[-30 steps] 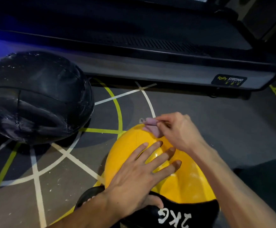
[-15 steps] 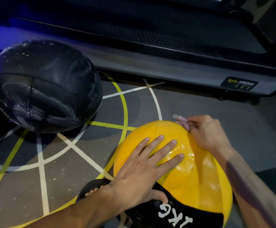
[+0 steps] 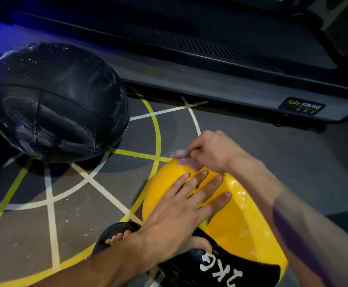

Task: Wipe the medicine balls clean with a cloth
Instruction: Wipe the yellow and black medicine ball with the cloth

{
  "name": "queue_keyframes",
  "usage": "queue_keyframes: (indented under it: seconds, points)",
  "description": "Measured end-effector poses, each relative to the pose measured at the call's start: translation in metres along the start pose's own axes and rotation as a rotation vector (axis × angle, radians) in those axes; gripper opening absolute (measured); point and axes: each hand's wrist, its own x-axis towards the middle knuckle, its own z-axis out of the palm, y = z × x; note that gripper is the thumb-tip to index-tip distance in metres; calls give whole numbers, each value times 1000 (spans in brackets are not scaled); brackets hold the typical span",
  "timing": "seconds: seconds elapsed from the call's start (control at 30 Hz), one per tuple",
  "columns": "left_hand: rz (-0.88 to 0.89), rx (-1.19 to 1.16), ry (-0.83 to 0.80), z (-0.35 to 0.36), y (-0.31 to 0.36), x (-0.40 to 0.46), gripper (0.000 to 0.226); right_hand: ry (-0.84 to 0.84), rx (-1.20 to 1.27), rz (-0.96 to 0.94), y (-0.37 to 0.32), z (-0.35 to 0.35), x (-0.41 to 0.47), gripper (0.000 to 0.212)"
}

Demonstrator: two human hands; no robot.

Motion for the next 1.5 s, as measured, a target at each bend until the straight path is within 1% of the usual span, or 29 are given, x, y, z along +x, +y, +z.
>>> queue_keyframes:
  seconds: [0.07, 0.1, 0.23, 0.3, 0.37, 0.43, 0.5, 0.6, 0.63, 0.7, 0.77, 0.8, 0.83, 0.93, 0.97, 1.0, 1.1, 1.13, 1.27, 1.33, 1.43, 1.5]
  points:
    - [-12, -5, -8, 0, 0, -2, 115, -21, -35, -77, -10, 5, 3, 31]
    - [-15, -12, -4, 0, 0, -4, 114, -13, -47, -61, -5, 2, 4, 31]
    - [-7, -11, 60, 3, 0, -8, 116, 42, -8, 185, 51, -15, -5, 27]
    - [-77, -65, 86, 7, 2, -14, 119, 45, 37, 235, 65, -15, -10, 27]
    - [-166, -100, 90, 8, 4, -21, 120, 30, 40, 237, 65, -13, -6, 27]
    - [-179, -80, 84, 10, 3, -24, 118, 29, 6, 198, 51, -14, 3, 28]
    - [-166, -59, 80, 11, 0, -23, 117, 14, -22, 88, 24, -9, 12, 29]
    - [-163, -64, 75, 13, -2, -23, 116, -125, -90, -140, -19, 8, 23, 28]
    - [-164, -73, 73, 13, -2, -24, 115, -161, -110, -173, -25, 9, 27, 28]
    - [-166, -69, 74, 15, -2, -26, 113, -183, -180, -123, -21, 1, 37, 26]
    - [-163, -52, 81, 16, -3, -26, 111, -180, -278, -15, -14, -9, 42, 31]
    - [-164, -51, 87, 16, -4, -26, 111, -189, -300, -6, -16, -9, 43, 32]
    - [-167, -53, 89, 17, -4, -26, 112, -209, -301, -51, -23, -5, 42, 31]
    - [-179, -65, 78, 19, -5, -28, 113, -262, -261, -266, -46, 15, 36, 26]
    - [-178, -72, 78, 19, -5, -29, 113, -267, -266, -289, -47, 16, 34, 28]
    - [-174, -75, 83, 20, -5, -29, 112, -256, -272, -266, -42, 10, 35, 28]
    - [-153, -65, 98, 19, -4, -26, 110, -218, -311, -84, -22, -10, 38, 31]
    - [-154, -60, 101, 19, -4, -25, 111, -218, -318, -68, -22, -10, 39, 32]
    - [-172, -66, 100, 20, -5, -29, 112, -281, -258, -266, -55, 20, 36, 26]
    - [-173, -88, 118, 21, -5, -30, 111, -226, -214, -284, -47, 18, 32, 31]
    - [-169, -113, 134, 22, -10, -32, 111, -69, -175, -135, 9, -7, 21, 29]
    - [-180, -152, 155, 23, -14, -32, 112, 23, -108, -50, 54, -17, -2, 27]
